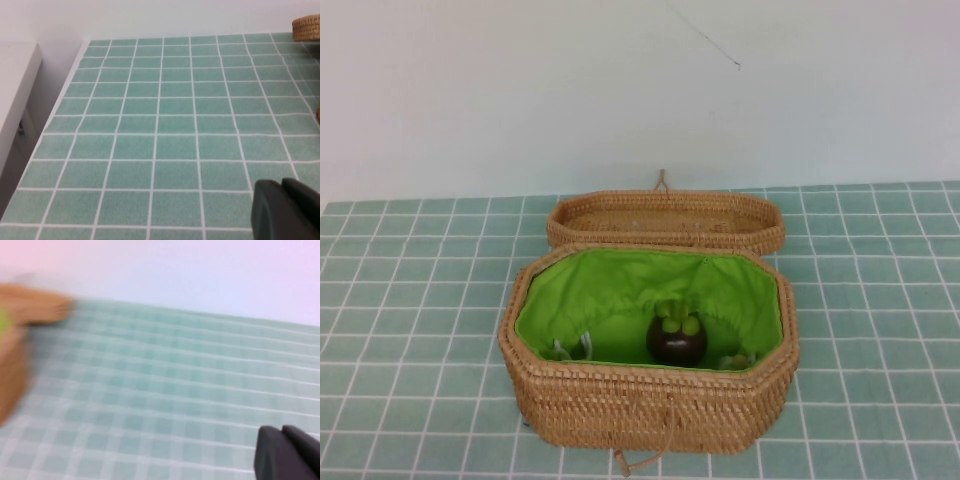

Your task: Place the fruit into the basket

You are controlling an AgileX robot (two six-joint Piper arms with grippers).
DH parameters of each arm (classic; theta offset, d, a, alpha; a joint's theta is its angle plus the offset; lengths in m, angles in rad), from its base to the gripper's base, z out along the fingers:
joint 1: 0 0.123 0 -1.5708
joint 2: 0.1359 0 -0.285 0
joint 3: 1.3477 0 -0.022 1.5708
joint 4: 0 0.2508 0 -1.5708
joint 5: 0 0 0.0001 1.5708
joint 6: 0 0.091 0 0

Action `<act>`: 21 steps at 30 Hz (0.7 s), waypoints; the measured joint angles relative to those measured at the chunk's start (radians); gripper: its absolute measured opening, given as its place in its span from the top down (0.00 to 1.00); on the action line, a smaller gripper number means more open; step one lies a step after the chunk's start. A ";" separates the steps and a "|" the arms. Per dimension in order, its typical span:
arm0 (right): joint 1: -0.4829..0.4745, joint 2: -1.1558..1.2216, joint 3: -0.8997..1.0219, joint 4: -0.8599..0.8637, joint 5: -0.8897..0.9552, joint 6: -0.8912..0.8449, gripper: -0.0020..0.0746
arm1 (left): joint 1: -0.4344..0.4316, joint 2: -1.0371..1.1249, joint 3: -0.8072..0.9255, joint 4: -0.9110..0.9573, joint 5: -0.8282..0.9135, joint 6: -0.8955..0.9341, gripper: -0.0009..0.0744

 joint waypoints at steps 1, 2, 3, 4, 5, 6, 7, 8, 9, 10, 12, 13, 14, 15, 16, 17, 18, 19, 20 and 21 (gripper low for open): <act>-0.054 -0.003 0.000 -0.010 -0.016 0.004 0.97 | 0.000 0.000 0.000 0.000 0.000 0.000 0.99; -0.103 -0.005 0.000 -0.010 -0.038 0.014 0.97 | 0.000 0.000 0.000 0.000 0.000 0.000 0.99; -0.149 -0.006 0.000 0.003 -0.070 0.030 0.97 | 0.000 0.000 0.000 0.000 0.000 0.000 0.99; -0.182 -0.006 0.000 0.024 -0.100 0.039 0.97 | 0.000 0.000 0.000 0.000 0.000 0.000 0.99; -0.223 -0.006 0.000 0.057 -0.139 0.041 0.97 | 0.000 0.000 0.000 0.000 0.000 0.000 0.99; -0.261 -0.006 0.000 0.099 -0.178 0.041 0.97 | 0.000 0.000 0.000 0.000 0.000 0.000 0.99; -0.289 -0.006 0.002 0.134 -0.218 0.041 0.97 | 0.000 0.000 0.000 0.000 0.000 0.000 0.99; -0.320 -0.011 0.014 0.173 -0.260 0.038 0.97 | 0.000 0.000 0.000 0.000 0.000 0.000 0.99; -0.344 -0.022 0.033 0.209 -0.304 0.037 0.97 | 0.000 0.000 0.000 0.000 0.000 0.000 0.99; -0.364 -0.033 0.060 0.240 -0.339 0.037 0.97 | 0.000 0.000 0.000 0.000 0.000 0.000 0.99; -0.391 -0.067 0.134 0.290 -0.428 0.036 0.97 | 0.000 0.000 0.000 0.000 0.000 0.000 0.99; -0.394 -0.082 0.170 0.307 -0.465 0.034 0.97 | 0.000 0.000 0.000 0.000 0.000 0.000 0.99; -0.396 -0.102 0.220 0.324 -0.514 0.034 0.97 | 0.000 0.000 0.000 0.000 0.000 0.000 0.99; -0.396 -0.123 0.273 0.342 -0.569 0.034 0.97 | 0.000 0.000 0.000 0.000 0.000 0.000 0.99; -0.396 -0.139 0.315 0.353 -0.623 0.034 0.97 | 0.000 0.000 0.000 0.000 0.000 0.000 0.99; -0.394 -0.157 0.370 0.363 -0.679 0.034 0.97 | 0.000 0.000 0.000 0.000 0.000 0.000 0.99; -0.392 -0.163 0.424 0.378 -0.739 0.034 0.97 | 0.000 0.000 0.000 0.000 0.000 0.000 0.99; -0.390 -0.161 0.477 0.388 -0.784 0.034 0.97 | 0.000 0.000 0.000 0.000 0.000 0.000 0.99; -0.385 -0.159 0.529 0.395 -0.835 0.034 0.97 | 0.000 0.000 0.000 0.000 0.000 0.000 0.99; -0.377 -0.159 0.576 0.400 -0.886 0.034 0.97 | 0.000 0.000 0.000 0.000 0.000 0.000 0.99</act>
